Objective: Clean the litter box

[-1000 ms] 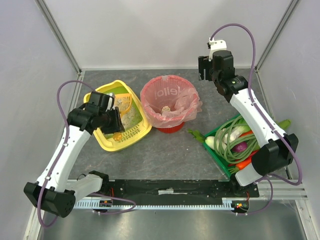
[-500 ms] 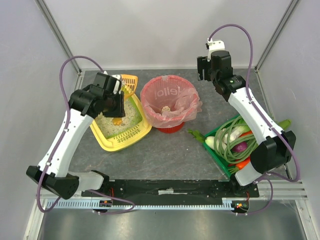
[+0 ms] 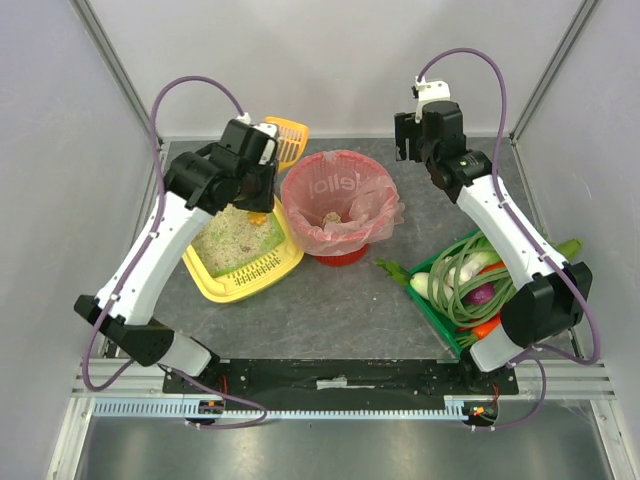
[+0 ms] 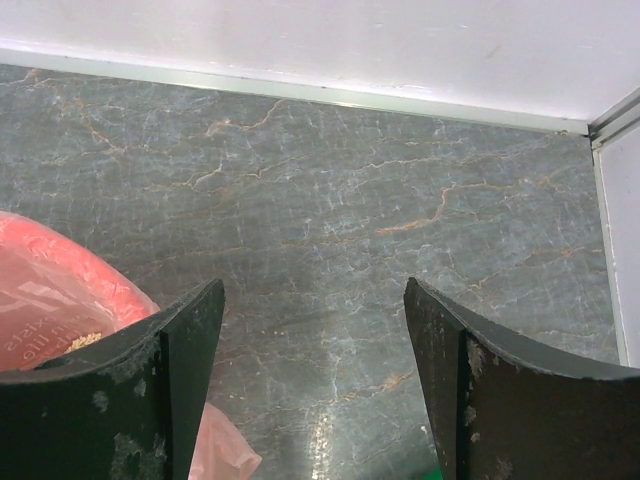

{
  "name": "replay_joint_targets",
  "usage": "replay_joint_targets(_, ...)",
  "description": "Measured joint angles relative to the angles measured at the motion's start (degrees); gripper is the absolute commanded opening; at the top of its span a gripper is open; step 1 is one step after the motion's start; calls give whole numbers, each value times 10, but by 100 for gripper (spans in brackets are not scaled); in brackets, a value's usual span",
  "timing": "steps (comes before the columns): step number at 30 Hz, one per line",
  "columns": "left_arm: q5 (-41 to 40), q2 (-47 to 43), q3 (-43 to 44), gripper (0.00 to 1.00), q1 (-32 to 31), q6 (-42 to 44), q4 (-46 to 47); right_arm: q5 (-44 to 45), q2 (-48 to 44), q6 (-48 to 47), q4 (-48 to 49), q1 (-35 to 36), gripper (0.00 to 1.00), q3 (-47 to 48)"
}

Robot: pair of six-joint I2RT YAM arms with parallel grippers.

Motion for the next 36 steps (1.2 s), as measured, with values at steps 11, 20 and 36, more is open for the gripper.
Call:
replay_joint_targets(11, -59, 93, 45, 2, -81, 33, -13, 16, -35, -12, 2, 0, 81, -26)
replay_joint_targets(20, -127, 130, 61, 2, -142, 74, -44, 26, -45, -16, 2, 0, 81, -31)
replay_joint_targets(36, -262, 163, 52, 2, -230, 110, -55, 28, -46, -16, 2, 0, 81, -37)
